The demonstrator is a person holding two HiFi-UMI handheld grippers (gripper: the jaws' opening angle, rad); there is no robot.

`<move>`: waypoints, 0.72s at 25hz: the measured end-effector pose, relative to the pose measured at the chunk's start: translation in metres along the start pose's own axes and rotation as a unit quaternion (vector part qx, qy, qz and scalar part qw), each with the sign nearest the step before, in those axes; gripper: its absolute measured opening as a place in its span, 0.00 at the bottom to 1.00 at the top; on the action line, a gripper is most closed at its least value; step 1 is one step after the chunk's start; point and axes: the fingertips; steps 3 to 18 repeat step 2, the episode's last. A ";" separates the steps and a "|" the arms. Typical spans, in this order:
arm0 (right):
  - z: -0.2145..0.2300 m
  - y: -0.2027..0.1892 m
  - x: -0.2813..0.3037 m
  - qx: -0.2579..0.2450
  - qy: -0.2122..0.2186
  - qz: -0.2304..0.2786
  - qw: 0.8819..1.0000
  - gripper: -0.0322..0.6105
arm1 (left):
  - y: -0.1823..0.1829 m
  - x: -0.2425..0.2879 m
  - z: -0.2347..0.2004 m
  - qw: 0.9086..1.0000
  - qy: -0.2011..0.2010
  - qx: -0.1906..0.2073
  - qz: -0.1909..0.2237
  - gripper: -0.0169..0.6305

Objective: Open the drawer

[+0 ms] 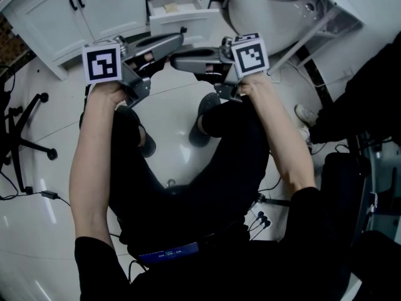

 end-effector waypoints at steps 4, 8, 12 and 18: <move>0.000 0.000 0.000 0.000 0.000 0.000 1.000 0.16 | 0.000 0.000 0.000 1.000 0.001 0.001 0.000 0.01; 0.000 0.000 0.000 0.000 0.000 0.000 1.000 0.16 | 0.000 0.000 0.000 1.000 0.001 0.001 0.000 0.01; 0.000 0.000 0.000 0.000 0.000 0.000 1.000 0.16 | 0.000 0.000 0.000 1.000 0.001 0.001 0.000 0.01; 0.000 0.000 0.000 0.000 0.000 0.000 1.000 0.16 | 0.000 0.000 0.000 1.000 0.001 0.001 0.000 0.01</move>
Point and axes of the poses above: the fingertips, and each gripper's own axes: x forward along the fingers, z to its right, y out of its top, and after that the axes turned 15 degrees about -x, right-handed
